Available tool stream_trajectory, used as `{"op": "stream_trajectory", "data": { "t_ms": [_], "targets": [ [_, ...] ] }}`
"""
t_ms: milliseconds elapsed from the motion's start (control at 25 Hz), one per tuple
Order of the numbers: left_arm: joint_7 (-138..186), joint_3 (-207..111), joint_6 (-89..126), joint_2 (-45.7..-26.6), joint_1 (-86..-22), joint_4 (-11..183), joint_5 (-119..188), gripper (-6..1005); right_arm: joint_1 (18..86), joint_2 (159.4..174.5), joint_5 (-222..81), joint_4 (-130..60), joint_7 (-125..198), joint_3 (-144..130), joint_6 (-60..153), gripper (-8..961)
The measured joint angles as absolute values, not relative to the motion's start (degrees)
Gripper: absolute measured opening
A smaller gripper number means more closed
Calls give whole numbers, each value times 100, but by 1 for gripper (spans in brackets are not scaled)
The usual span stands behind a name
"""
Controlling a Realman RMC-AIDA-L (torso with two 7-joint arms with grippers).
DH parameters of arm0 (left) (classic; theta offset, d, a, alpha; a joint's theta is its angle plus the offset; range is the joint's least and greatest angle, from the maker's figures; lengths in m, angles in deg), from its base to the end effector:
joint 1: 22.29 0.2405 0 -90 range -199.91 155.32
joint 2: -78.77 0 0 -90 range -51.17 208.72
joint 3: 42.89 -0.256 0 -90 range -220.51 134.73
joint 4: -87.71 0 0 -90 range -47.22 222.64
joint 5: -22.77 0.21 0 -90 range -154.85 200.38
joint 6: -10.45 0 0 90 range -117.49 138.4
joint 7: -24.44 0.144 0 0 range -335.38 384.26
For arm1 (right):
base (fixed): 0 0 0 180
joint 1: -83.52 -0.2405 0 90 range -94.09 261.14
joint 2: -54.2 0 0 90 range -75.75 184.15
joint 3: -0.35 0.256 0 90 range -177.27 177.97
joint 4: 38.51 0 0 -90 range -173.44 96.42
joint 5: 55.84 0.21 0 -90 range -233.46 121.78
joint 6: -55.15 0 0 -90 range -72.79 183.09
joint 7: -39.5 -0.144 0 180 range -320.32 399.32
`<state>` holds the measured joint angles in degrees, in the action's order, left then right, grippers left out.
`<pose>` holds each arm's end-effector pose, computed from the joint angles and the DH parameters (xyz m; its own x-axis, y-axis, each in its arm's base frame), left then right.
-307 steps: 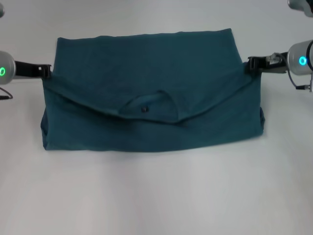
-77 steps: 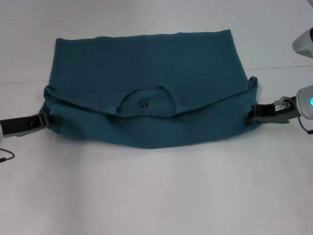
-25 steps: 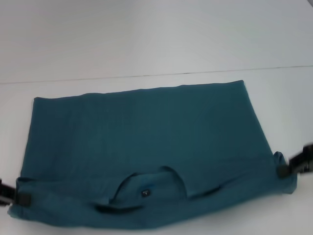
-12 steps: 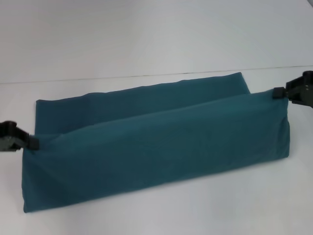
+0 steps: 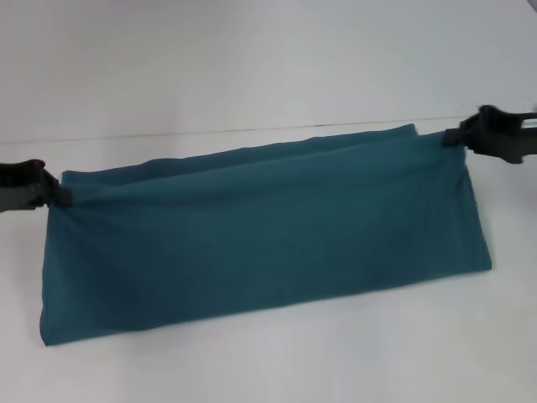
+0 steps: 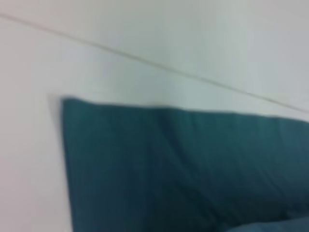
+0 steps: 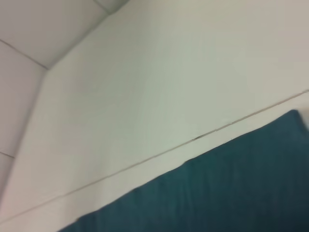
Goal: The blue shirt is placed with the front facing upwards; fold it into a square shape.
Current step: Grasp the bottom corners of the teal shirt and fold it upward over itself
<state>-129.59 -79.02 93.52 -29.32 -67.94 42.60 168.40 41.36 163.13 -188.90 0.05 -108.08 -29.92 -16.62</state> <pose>-0.2562 0.4209 0.0997 0.1661 0.9107 0.3781 0.9716 -0.0857 -0.2204 0.2789 0.4274 0.0964 0.0555 -0.7955 -0.6034 -0.9984 -0.0385 -0.0410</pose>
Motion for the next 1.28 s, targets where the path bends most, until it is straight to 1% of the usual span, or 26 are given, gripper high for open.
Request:
{"op": "stream_trajectory", "data": {
  "t_ms": [80, 160, 240, 520, 920, 1040, 1280],
  "targets": [
    [-13019, -8039, 9031, -2977, -6819, 4332, 16840, 39, 4069, 16422, -18891, -32, -10833, -3327, -1212, 123],
    [-13095, -8185, 8589, -3051, -6845, 4416, 16842, 38, 3994, 16488, -18891, -132, -10842, -3574, -817, 125],
    [-13131, -8250, 8234, -3100, -6877, 4532, 16845, 38, 3906, 16522, -18895, -293, -10846, -3770, -408, 127],
    [-13141, -8271, 7631, -3174, -7008, 4818, 16845, 38, 3691, 16586, -18896, -659, -10846, -3969, 421, 135],
    [-13194, -8270, 7060, -3144, -7235, 5211, 16844, 38, 3422, 16622, -18934, -895, -10995, -4222, 1198, 146],
    [-13165, -8422, 6682, -3197, -7258, 5370, 16868, 38, 3336, 16632, -18999, -1173, -10994, -4442, 1581, 150],
    [-13200, -8507, 6462, -3258, -7234, 5446, 16950, 39, 3317, 16723, -19043, -1334, -10963, -4628, 2093, 156]
  ]
}}
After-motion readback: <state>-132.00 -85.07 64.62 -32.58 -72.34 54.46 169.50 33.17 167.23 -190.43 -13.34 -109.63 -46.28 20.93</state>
